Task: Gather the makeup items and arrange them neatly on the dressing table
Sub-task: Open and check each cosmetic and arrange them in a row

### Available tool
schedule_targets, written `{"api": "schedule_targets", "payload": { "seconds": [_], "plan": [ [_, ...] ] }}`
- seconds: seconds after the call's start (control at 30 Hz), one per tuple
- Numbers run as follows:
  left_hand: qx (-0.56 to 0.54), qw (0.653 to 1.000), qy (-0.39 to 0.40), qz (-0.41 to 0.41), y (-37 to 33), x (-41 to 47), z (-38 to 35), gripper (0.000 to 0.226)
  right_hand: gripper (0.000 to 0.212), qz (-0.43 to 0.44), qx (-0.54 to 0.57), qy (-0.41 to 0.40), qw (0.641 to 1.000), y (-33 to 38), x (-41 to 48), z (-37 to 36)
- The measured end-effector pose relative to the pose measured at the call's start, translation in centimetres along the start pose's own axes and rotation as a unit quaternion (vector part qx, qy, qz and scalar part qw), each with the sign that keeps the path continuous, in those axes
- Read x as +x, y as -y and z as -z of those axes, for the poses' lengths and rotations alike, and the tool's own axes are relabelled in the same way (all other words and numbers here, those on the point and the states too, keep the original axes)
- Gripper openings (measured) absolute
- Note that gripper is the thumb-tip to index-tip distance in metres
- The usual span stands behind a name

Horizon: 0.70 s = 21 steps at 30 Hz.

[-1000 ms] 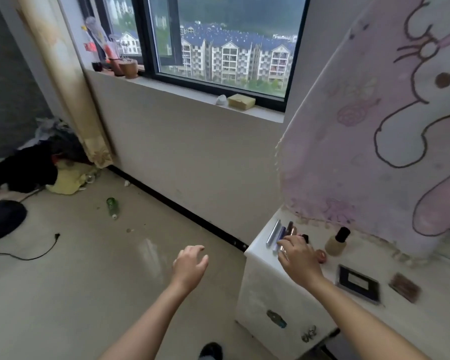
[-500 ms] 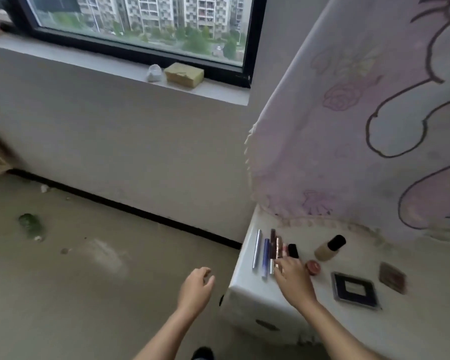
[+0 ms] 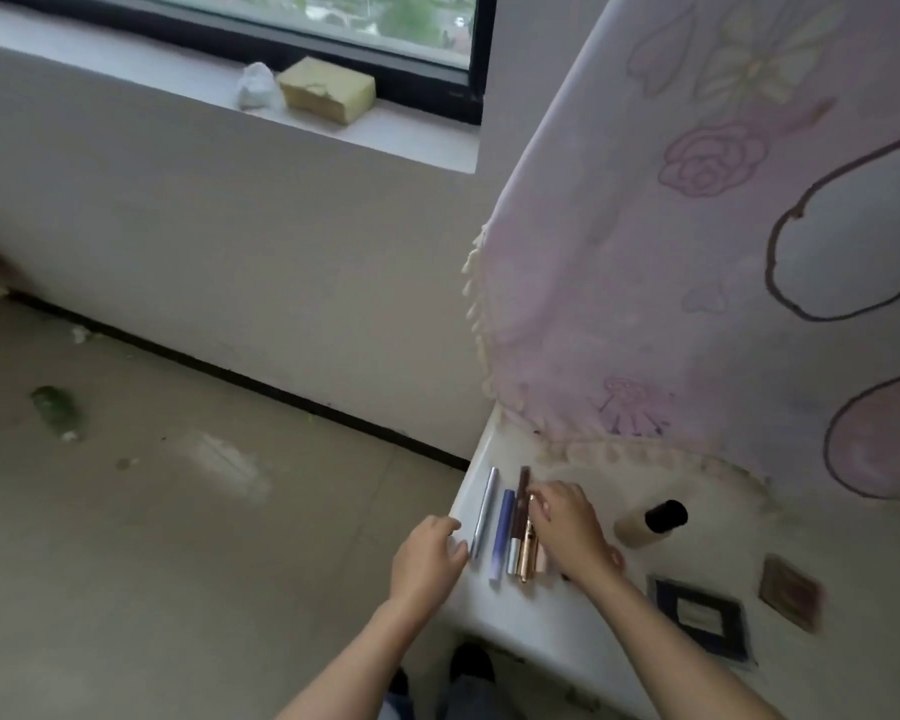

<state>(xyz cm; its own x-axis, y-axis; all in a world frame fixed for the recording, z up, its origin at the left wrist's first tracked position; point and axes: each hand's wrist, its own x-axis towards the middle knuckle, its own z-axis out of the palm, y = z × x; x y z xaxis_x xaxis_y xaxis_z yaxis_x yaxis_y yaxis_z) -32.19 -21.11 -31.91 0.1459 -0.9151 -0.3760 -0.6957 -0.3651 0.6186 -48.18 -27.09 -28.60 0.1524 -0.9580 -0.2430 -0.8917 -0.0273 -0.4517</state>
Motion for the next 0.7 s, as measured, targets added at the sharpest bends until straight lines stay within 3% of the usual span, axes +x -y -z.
{"api": "schedule_targets", "payload": {
  "seconds": [0.17,0.43,0.6,0.7],
  "plan": [
    [0.048,0.997,-0.029,0.045,-1.3,0.5,-1.9,0.033,0.035,0.082,-0.041,0.059,0.994,1.0,4.9,-0.3],
    [0.124,0.983,-0.062,0.118,-2.2,0.3,-3.5,0.022,0.045,0.226,-0.168,0.208,0.937,1.3,7.7,-2.5],
    [-0.051,0.978,-0.141,0.148,-1.6,0.5,-2.1,0.014,0.039,0.267,-0.194,0.229,0.916,2.1,7.7,-1.6],
    [-0.204,0.954,-0.172,0.133,-1.5,-0.1,1.2,0.009,0.032,0.293,-0.132,0.204,0.925,2.9,7.5,0.2]
  ]
}}
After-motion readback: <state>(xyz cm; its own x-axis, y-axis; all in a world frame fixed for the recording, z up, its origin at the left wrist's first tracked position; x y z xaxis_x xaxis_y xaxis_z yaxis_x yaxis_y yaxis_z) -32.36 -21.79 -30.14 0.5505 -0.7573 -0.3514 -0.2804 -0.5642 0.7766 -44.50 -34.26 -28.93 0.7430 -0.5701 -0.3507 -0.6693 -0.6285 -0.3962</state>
